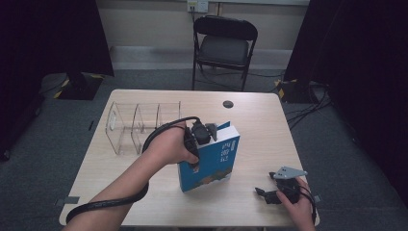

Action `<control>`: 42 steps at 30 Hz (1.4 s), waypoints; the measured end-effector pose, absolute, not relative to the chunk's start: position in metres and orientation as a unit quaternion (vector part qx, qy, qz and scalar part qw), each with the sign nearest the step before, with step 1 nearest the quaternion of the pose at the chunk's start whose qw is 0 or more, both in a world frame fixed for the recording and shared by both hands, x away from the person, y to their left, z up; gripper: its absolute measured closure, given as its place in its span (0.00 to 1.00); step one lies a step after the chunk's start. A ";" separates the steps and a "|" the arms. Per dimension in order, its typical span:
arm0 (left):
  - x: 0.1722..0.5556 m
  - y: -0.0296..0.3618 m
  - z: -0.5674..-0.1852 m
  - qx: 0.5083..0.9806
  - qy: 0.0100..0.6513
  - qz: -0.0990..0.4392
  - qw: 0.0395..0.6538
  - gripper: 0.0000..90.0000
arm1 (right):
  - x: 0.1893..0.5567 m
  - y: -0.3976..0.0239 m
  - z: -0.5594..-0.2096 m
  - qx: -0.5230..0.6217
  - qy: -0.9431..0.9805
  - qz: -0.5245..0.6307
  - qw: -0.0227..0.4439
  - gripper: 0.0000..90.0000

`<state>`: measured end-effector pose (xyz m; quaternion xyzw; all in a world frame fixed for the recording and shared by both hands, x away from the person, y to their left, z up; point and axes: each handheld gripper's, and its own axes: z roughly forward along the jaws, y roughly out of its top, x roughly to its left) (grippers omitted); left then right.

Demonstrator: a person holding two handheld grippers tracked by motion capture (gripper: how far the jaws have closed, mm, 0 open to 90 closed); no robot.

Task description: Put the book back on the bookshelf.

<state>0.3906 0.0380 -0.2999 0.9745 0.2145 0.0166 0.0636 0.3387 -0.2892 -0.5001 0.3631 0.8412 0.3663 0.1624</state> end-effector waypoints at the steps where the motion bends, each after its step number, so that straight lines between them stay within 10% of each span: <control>1: 0.391 0.038 -0.300 0.974 0.215 0.013 0.067 0.61 | 0.339 -0.289 -0.500 0.362 0.842 0.366 0.161 0.15; 42: 0.382 0.079 -0.271 0.949 0.314 -0.034 0.012 0.69 | 0.338 -0.289 -0.500 0.358 0.844 0.368 0.157 0.15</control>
